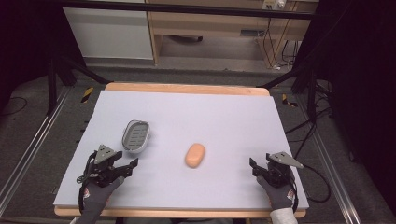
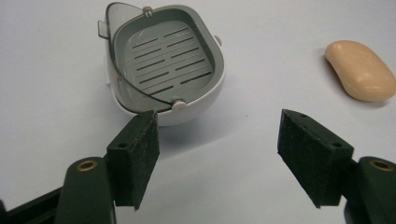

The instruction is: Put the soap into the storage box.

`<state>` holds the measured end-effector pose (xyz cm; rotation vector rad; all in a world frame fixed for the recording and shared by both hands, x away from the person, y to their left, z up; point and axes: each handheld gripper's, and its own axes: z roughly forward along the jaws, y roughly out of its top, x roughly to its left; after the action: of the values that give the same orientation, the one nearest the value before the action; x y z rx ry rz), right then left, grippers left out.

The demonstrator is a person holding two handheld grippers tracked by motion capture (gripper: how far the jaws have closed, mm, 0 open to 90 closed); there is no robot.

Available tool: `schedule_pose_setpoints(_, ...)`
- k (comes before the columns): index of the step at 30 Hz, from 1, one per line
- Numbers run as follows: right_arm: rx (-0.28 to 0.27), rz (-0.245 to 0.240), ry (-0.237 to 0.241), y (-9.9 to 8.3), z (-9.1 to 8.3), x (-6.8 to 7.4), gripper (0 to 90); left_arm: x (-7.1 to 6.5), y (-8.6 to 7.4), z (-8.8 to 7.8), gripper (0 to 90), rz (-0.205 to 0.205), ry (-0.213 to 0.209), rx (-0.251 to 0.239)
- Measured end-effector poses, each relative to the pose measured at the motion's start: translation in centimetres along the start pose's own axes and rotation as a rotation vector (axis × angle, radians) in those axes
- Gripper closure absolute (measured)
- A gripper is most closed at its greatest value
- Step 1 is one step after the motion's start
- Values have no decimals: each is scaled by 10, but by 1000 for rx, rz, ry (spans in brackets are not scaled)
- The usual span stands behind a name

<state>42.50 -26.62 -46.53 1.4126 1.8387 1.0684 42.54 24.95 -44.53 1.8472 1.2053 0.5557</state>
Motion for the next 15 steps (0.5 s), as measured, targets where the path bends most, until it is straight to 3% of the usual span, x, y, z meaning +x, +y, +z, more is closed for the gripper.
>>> schedule_pose_setpoints(15,-7,2,2,3,-3,2,296,-14,20,-1,280,25,-25,-26)
